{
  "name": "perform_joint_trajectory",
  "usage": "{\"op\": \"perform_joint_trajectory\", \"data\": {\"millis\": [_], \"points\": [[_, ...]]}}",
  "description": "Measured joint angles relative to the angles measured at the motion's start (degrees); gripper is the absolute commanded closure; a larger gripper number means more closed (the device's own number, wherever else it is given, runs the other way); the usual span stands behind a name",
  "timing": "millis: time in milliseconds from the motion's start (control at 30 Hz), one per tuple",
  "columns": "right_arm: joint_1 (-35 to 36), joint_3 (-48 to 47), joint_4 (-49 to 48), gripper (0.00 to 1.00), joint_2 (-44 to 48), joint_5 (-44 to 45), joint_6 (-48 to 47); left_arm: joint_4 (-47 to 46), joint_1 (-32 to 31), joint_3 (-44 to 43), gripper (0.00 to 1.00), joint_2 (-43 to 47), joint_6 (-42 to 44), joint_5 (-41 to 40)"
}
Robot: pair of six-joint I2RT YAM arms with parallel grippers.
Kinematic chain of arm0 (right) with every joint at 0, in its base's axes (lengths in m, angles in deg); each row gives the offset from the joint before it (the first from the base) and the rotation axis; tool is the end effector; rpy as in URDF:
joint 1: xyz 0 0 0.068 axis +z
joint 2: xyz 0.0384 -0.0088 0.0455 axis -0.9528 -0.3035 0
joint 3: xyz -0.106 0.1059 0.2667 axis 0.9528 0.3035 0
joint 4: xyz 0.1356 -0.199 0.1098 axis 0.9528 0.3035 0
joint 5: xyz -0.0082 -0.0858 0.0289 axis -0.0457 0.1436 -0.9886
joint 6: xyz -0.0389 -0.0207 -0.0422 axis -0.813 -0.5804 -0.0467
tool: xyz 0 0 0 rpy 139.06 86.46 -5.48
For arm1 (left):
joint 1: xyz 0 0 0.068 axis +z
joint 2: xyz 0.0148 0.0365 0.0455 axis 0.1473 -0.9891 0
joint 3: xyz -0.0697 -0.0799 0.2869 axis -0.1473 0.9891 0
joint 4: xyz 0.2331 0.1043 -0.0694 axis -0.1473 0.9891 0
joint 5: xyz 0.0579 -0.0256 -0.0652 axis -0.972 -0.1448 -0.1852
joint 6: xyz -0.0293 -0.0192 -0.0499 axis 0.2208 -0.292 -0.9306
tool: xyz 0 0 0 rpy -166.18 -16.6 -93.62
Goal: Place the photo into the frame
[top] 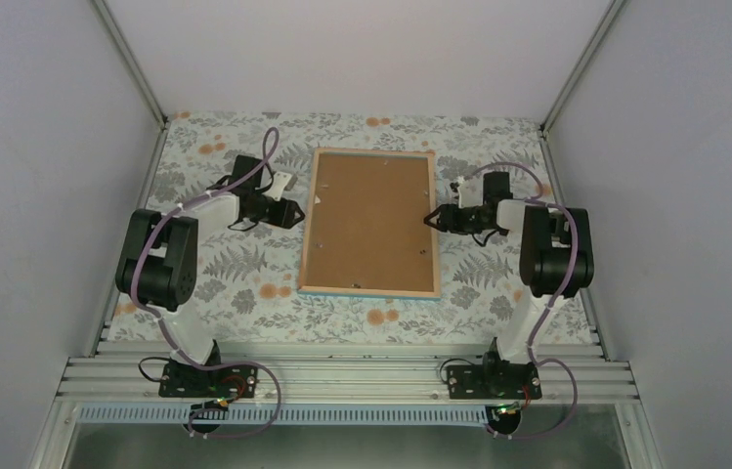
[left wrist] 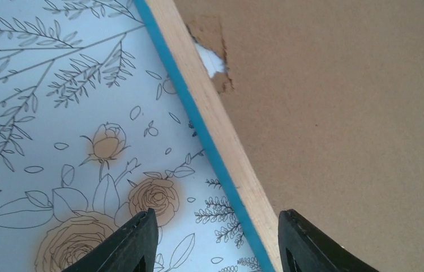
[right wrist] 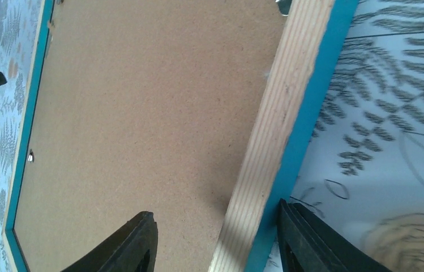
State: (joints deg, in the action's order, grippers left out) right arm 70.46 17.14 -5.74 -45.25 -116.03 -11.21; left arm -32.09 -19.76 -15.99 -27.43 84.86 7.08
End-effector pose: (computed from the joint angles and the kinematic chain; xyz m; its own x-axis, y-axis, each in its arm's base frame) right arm 0.3654 0.0199 0.1452 -0.9051 0.0216 -0.4247 -0.2770 0.7279 0.6273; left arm 0.3566 -0.0913 0.1903 -0.8145 0.2132 -0.5396 0.4439 0.8279 -0.3430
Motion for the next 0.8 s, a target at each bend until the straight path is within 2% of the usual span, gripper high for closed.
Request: {"op": "perform_joint_trajectory", "data": {"millis": [100,333,567,667,800], "points": [[1.42,0.39,-0.85,0.46,0.00,-0.13,0.00,0.13,0.09,0.35,0.47,-0.26,1.01,0.22],[5.99,0.94,-2.60,0.46,-0.15,-0.66,0.02,0.63,1.25,1.25,0.55,-0.28,3.69,1.36],[7.54,1.22,-2.47,0.42,0.07,-1.27,-0.98,2.21,2.32,3.98,0.54,1.36,7.26,1.62],[7.89,0.00,1.18,0.41,0.92,0.15,-2.51,4.24,3.58,5.25,0.50,3.32,8.70,1.29],[8.50,-3.32,5.33,0.41,3.39,1.88,-4.15,5.88,4.72,5.77,0.36,6.29,10.80,-0.37]]}}
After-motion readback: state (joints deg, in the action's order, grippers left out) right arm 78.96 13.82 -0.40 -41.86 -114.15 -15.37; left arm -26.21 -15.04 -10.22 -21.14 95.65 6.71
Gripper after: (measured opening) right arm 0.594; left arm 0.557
